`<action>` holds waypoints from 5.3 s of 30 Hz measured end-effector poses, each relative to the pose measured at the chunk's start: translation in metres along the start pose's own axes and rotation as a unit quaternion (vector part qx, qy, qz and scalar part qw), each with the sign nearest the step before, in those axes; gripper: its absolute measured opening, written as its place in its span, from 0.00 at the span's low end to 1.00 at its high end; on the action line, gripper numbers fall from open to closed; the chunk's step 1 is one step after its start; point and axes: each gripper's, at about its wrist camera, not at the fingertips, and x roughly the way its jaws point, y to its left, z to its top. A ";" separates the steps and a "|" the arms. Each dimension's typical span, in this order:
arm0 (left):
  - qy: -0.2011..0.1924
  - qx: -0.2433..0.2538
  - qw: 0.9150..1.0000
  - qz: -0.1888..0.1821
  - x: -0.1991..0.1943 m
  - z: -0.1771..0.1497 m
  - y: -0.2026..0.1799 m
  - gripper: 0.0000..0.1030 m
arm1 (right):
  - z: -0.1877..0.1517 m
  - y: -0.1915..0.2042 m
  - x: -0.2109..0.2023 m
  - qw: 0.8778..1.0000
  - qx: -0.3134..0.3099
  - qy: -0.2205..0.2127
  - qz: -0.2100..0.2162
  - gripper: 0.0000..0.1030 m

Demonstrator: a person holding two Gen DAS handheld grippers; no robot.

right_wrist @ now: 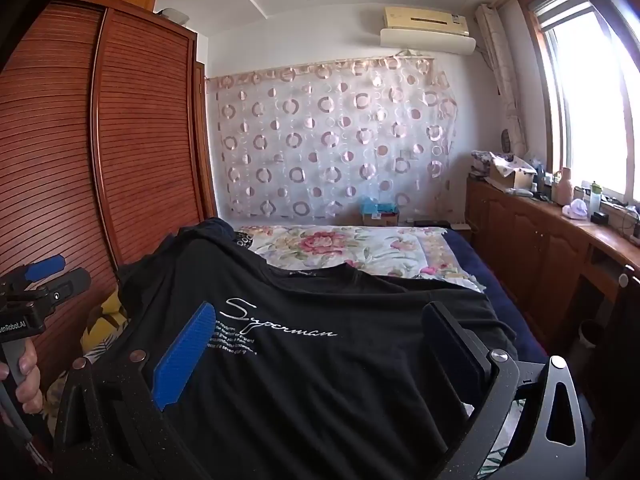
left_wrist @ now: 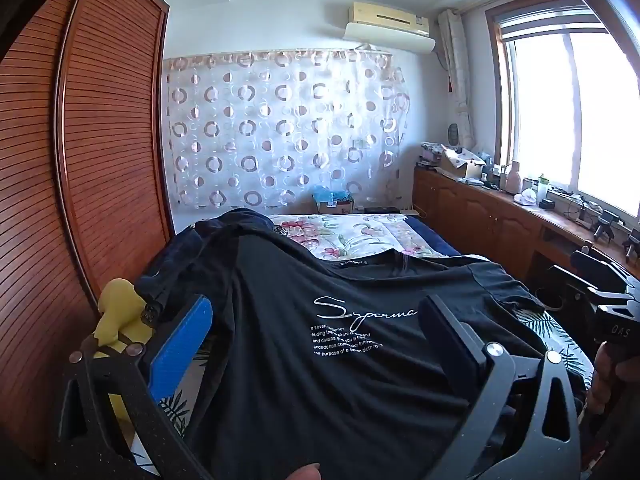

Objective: Fold small clothes

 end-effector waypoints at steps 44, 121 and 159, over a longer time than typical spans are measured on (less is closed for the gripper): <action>0.000 0.008 1.000 0.002 -0.003 0.005 -0.001 1.00 | -0.001 -0.002 0.002 1.000 -0.001 0.000 0.002 1.00; 0.071 0.005 0.997 0.006 0.048 -0.020 0.039 1.00 | 0.004 -0.003 0.026 0.998 -0.023 0.045 0.026 1.00; 0.189 0.018 0.978 0.092 0.185 -0.009 0.198 0.08 | 0.058 -0.036 0.176 0.980 -0.060 0.149 0.120 0.99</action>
